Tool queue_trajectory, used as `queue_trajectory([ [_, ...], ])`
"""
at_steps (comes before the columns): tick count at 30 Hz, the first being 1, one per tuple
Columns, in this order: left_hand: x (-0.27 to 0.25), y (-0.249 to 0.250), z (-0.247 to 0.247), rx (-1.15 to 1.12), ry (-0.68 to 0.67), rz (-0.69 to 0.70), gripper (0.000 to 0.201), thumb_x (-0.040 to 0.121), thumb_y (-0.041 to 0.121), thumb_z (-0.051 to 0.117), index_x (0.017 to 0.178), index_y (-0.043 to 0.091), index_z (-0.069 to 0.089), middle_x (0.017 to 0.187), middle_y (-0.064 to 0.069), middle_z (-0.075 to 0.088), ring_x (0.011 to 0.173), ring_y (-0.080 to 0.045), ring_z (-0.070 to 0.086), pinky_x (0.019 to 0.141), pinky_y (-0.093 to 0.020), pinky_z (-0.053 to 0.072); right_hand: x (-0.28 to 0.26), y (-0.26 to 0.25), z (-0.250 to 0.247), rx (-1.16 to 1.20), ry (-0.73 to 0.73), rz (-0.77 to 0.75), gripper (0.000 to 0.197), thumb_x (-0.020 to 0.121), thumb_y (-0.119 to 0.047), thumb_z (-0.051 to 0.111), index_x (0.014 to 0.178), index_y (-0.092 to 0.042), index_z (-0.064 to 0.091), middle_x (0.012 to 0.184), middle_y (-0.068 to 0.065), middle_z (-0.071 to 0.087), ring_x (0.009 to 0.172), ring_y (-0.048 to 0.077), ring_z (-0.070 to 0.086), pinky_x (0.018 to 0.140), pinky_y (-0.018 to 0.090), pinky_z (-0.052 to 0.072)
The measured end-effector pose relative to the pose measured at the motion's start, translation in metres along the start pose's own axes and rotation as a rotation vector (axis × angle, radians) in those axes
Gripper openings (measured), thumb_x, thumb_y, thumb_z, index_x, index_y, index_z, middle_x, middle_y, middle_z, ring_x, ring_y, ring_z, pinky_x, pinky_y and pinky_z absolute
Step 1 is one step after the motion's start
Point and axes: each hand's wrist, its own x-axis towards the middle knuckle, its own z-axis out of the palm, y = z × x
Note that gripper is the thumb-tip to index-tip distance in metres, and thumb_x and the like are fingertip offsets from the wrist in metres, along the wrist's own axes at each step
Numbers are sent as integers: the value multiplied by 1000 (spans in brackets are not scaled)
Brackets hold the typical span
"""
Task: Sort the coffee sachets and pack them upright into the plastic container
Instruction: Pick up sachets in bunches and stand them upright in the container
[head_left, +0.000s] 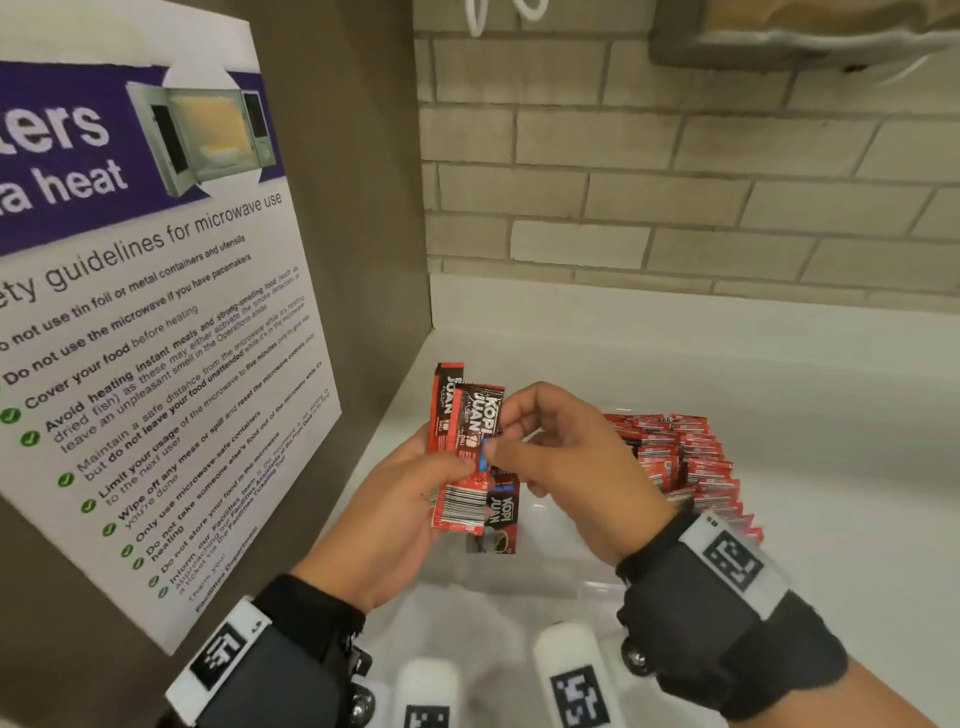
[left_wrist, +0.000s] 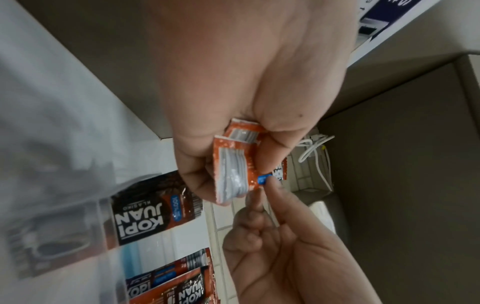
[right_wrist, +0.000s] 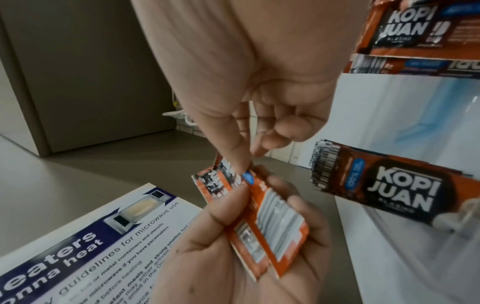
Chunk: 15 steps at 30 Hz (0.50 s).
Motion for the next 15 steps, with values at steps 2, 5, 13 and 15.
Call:
queue_trajectory([
  [2, -1, -1, 1, -25, -21, 4, 31, 88, 10, 49, 116, 13, 62, 102, -12, 71, 80, -18, 68, 61, -25, 53, -1, 1, -2, 76, 0, -25, 20, 81, 5, 63, 76, -14, 57, 75, 5, 54, 46, 2, 47, 44, 11, 37],
  [5, 0, -4, 0, 0, 43, 72, 40, 87, 35, 46, 116, 11, 60, 102, -11, 69, 86, -18, 64, 71, -29, 50, -2, -4, -6, 235, -42, -105, 20, 85, 8, 57, 78, -10, 54, 81, 9, 60, 50, 12, 58, 46, 19, 43],
  [13, -1, 10, 5, -230, 115, 244, 20, 82, 36, 56, 78, 16, 52, 75, -3, 63, 71, -15, 65, 71, -32, 58, -2, -2, -14, -350, 81, -757, 27, 79, 17, 51, 78, -3, 70, 111, 3, 62, 105, 7, 59, 91, 21, 47],
  [15, -4, 11, 10, -169, 77, 276, 21, 81, 17, 69, 77, 18, 48, 78, -3, 61, 69, -13, 64, 69, -27, 56, -2, 5, -12, -468, 83, -815, 27, 81, 14, 50, 83, -3, 71, 114, 6, 60, 105, 9, 59, 91, 19, 46],
])
